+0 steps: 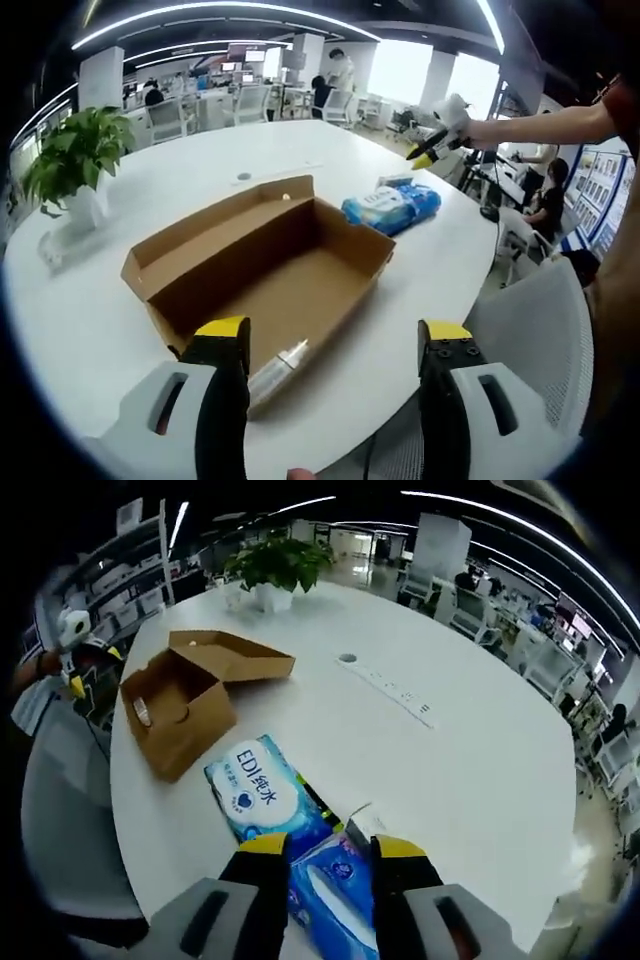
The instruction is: Operate the shoe box by opening the lid, removing the specified soft item, and placing it in the target area until the item is outside and the box remains undamaged.
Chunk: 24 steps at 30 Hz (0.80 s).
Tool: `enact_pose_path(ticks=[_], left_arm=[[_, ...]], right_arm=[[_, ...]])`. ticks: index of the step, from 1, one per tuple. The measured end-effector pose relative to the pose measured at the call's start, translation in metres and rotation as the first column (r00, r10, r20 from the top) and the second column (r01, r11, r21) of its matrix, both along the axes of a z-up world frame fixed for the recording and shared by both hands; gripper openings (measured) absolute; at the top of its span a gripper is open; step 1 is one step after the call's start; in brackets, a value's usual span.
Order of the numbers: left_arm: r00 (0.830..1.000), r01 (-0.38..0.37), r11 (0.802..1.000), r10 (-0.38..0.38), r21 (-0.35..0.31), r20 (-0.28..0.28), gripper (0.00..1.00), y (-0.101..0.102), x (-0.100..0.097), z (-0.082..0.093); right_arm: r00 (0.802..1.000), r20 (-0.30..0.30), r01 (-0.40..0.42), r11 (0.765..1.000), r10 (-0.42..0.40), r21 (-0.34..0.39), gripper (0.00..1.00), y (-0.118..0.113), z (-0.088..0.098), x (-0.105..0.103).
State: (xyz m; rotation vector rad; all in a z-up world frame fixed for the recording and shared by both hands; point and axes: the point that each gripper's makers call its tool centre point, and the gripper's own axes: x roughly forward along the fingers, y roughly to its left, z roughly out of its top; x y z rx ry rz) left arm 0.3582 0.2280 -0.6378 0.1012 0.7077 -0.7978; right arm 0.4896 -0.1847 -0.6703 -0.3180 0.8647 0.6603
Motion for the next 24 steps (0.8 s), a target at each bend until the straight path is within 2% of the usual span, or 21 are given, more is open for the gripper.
enact_pose_path(ticks=[2, 8, 13, 18, 21, 24], left_arm=[[1.0, 0.003, 1.0, -0.003, -0.002, -0.001, 0.68, 0.0, 0.0, -0.001], [1.0, 0.013, 1.0, -0.013, -0.01, 0.0, 0.68, -0.001, 0.002, -0.003], [1.0, 0.019, 1.0, -0.019, -0.018, 0.002, 0.68, -0.002, 0.002, -0.002], [1.0, 0.023, 1.0, -0.022, -0.022, 0.002, 0.68, 0.0, 0.003, -0.004], [1.0, 0.027, 0.999, -0.027, -0.023, 0.002, 0.67, 0.0, 0.003, -0.004], [1.0, 0.03, 0.999, -0.03, -0.027, 0.003, 0.67, 0.001, 0.003, -0.005]], right_arm=[[1.0, 0.003, 0.02, 0.999, -0.02, 0.048, 0.29, 0.006, 0.002, -0.004], [0.998, 0.015, 0.053, 0.989, -0.056, 0.135, 0.31, 0.024, 0.005, -0.013], [0.995, 0.024, 0.092, 0.969, -0.1, 0.23, 0.32, 0.043, 0.011, -0.022], [0.993, 0.062, 0.085, 0.969, -0.102, 0.232, 0.33, 0.058, 0.015, -0.031], [0.991, 0.075, 0.087, 0.956, -0.112, 0.282, 0.34, 0.071, 0.021, -0.035], [0.991, 0.081, 0.077, 0.953, -0.105, 0.295, 0.35, 0.085, 0.023, -0.044]])
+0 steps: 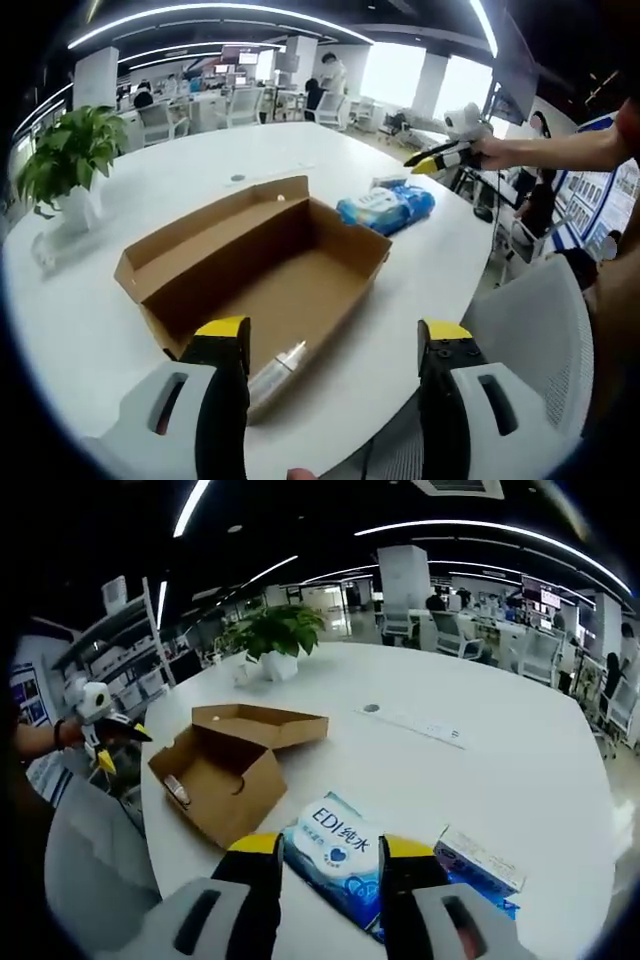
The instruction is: Operate the shoe box by opening the lid, removing the specified soft item, and placing it in the target area until the item is outside and the box remains undamaged.
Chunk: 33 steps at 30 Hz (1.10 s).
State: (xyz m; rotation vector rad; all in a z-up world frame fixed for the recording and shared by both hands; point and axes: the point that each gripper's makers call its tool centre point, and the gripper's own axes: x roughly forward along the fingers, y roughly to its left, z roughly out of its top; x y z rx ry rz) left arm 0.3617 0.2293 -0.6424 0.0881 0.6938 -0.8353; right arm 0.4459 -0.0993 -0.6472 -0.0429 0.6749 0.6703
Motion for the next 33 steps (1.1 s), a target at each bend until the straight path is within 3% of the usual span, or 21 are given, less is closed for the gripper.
enact_pose_path(ticks=[23, 33], left_arm=[[1.0, 0.018, 1.0, -0.018, -0.007, -0.001, 0.67, 0.016, 0.006, -0.006], [1.0, 0.015, 1.0, -0.015, 0.007, -0.002, 0.67, 0.027, 0.018, -0.007]], right_arm=[[0.996, 0.032, -0.084, 0.994, 0.082, 0.072, 0.4, 0.085, 0.009, -0.043], [0.993, 0.029, -0.116, 0.989, 0.114, 0.092, 0.42, 0.106, 0.005, -0.059]])
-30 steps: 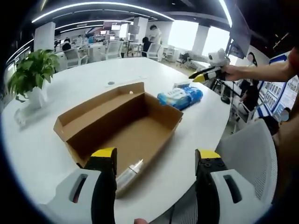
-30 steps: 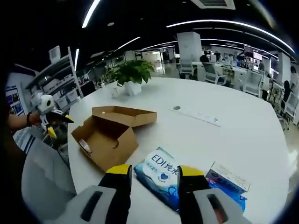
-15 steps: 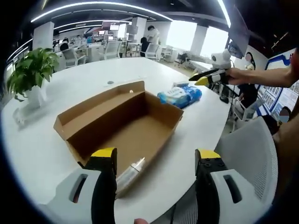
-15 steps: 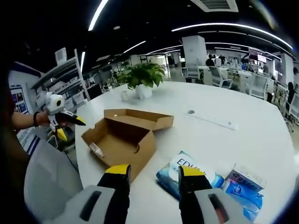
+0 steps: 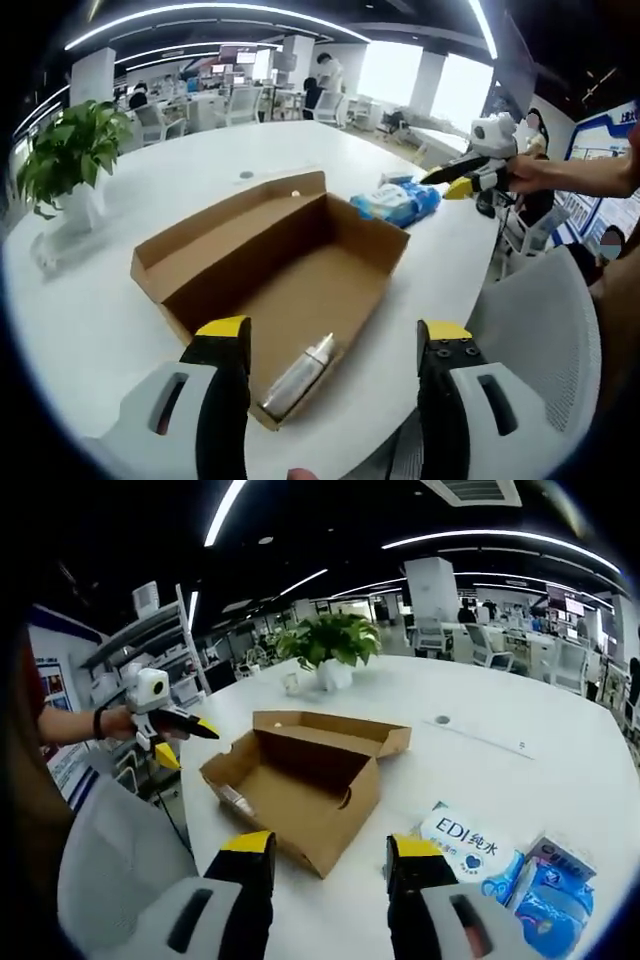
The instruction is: Operate the shoe box by opening the lid, removing the specified soft item, and placing it in the target area until the item is outside and the box remains undamaged.
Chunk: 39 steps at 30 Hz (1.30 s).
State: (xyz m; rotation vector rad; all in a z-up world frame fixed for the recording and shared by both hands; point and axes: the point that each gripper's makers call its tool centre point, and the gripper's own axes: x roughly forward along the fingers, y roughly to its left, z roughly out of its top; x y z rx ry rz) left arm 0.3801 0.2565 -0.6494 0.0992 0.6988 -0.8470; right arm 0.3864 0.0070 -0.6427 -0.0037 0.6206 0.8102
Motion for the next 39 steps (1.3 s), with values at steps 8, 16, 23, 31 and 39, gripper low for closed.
enact_pose_path(ticks=[8, 16, 23, 31, 39], left_arm=[[0.999, 0.011, 1.0, -0.01, 0.029, -0.052, 0.66, 0.003, 0.001, -0.023], [0.998, 0.023, 0.998, -0.02, 0.057, -0.061, 0.66, 0.003, 0.021, -0.029], [0.993, 0.106, 0.98, -0.096, 0.168, -0.063, 0.66, 0.007, 0.032, -0.048], [0.983, 0.178, 0.959, -0.163, 0.221, -0.084, 0.67, 0.003, 0.04, -0.062], [0.964, 0.261, 0.928, -0.236, 0.266, -0.121, 0.69, 0.005, 0.04, -0.076]], right_arm=[[1.0, -0.002, -0.012, 1.0, 0.012, 0.005, 0.43, 0.007, -0.002, -0.013], [1.0, -0.015, -0.021, 1.0, 0.021, 0.006, 0.44, 0.013, -0.008, -0.029], [1.0, -0.021, -0.023, 1.0, 0.024, 0.008, 0.45, 0.017, -0.01, -0.041], [1.0, -0.029, -0.012, 1.0, 0.012, 0.007, 0.45, 0.011, -0.013, -0.046], [0.999, -0.037, -0.003, 1.0, 0.003, 0.003, 0.45, 0.007, -0.016, -0.051]])
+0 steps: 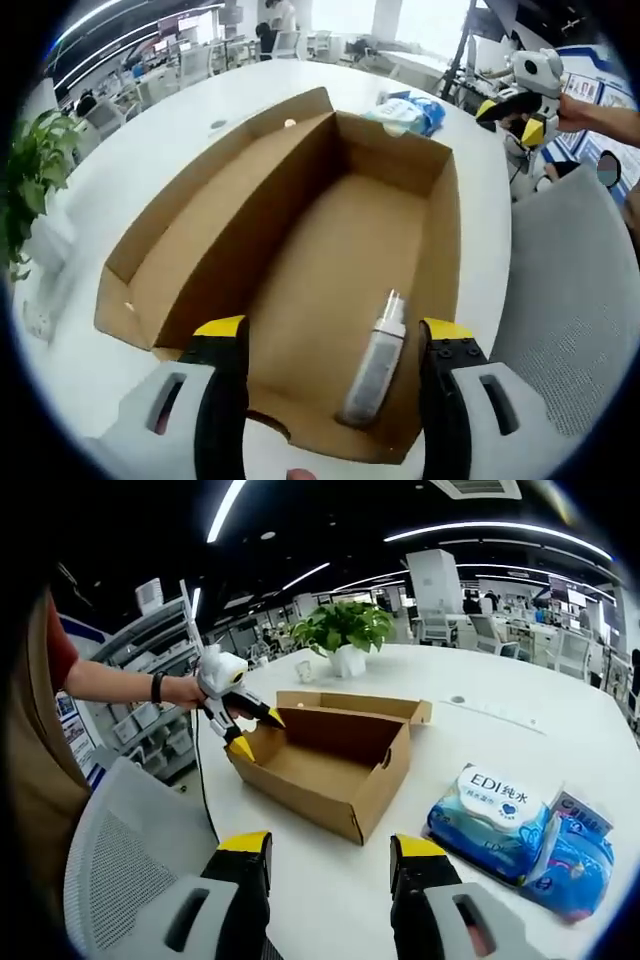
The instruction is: Operate the shoe box by opening the lid, removing the specified soft item, and placing it in the target area until the item is outside and the box remains undamaged.
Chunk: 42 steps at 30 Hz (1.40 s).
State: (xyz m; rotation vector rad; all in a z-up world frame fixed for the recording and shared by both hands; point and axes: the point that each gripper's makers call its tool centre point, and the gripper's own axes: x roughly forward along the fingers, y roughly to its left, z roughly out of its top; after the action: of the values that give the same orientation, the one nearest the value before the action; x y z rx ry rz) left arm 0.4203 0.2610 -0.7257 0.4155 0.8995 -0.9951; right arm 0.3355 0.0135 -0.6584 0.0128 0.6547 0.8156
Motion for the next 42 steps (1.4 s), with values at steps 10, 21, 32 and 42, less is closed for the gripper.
enact_pose_path(ticks=[10, 21, 32, 42], left_arm=[[0.994, 0.113, 0.989, -0.114, 0.094, 0.001, 0.69, 0.003, 0.002, -0.016], [0.939, 0.302, 0.913, -0.334, 0.275, 0.076, 0.66, 0.006, -0.005, -0.024], [0.94, 0.295, 0.912, -0.33, 0.284, 0.083, 0.7, 0.003, 0.008, -0.022], [0.936, 0.33, 0.912, -0.349, 0.242, 0.04, 0.69, -0.001, 0.001, -0.018]], right_arm=[[1.0, 0.0, 0.002, 1.0, -0.002, 0.005, 0.45, 0.002, 0.002, -0.003], [1.0, -0.007, -0.002, 1.0, 0.002, 0.002, 0.45, 0.003, 0.0, -0.004], [1.0, -0.01, -0.005, 1.0, 0.005, 0.002, 0.44, 0.004, -0.001, -0.005], [1.0, -0.012, 0.004, 1.0, -0.004, 0.007, 0.44, 0.002, -0.001, -0.005]])
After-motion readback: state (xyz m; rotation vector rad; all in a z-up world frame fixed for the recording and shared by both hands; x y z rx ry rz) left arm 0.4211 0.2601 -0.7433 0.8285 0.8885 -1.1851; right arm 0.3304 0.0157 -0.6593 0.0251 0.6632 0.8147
